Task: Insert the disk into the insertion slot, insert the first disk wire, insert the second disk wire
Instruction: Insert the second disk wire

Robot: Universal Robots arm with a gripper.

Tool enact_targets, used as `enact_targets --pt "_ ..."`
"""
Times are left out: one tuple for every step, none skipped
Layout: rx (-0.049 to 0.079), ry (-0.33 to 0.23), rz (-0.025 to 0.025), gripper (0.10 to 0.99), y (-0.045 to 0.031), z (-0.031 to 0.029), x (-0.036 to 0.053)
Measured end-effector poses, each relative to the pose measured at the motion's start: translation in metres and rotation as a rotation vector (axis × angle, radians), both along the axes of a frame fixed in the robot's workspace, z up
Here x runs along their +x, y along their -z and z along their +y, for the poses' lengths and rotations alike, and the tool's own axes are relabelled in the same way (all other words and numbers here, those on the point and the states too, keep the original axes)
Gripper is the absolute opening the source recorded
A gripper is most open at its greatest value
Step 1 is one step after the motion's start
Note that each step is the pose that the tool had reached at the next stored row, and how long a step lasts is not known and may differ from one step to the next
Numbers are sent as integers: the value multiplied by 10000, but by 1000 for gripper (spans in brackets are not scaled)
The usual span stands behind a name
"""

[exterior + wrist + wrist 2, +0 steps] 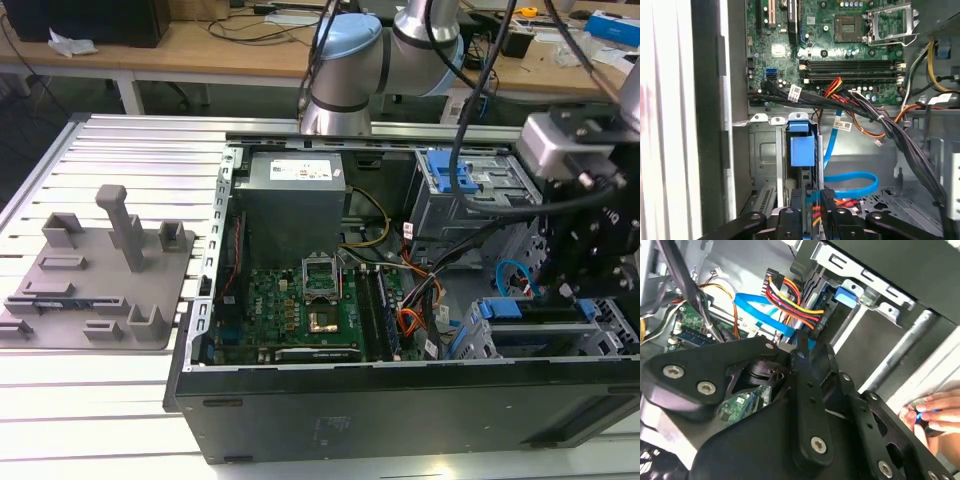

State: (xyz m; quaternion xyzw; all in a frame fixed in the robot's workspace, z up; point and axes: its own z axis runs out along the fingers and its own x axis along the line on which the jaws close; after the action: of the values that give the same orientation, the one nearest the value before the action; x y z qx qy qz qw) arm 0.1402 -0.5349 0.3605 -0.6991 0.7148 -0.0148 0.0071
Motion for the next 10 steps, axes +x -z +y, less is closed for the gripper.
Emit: enact_targets --pt "0 0 0 294 -48 0 0" --pt "-1 0 -1 294 -131 0 0" --pt "-1 0 -2 294 -194 0 0" --pt "0 0 -2 294 -241 0 0" --pt "-1 1 -2 294 -311 0 0" --pt "0 1 -2 294 -372 1 0" --pt "-1 1 -2 282 -404 2 0" --pt "-1 0 -4 282 -417 3 0" --pt "0 0 -4 212 -416 3 0" --pt "0 0 -5 149 -416 3 0"
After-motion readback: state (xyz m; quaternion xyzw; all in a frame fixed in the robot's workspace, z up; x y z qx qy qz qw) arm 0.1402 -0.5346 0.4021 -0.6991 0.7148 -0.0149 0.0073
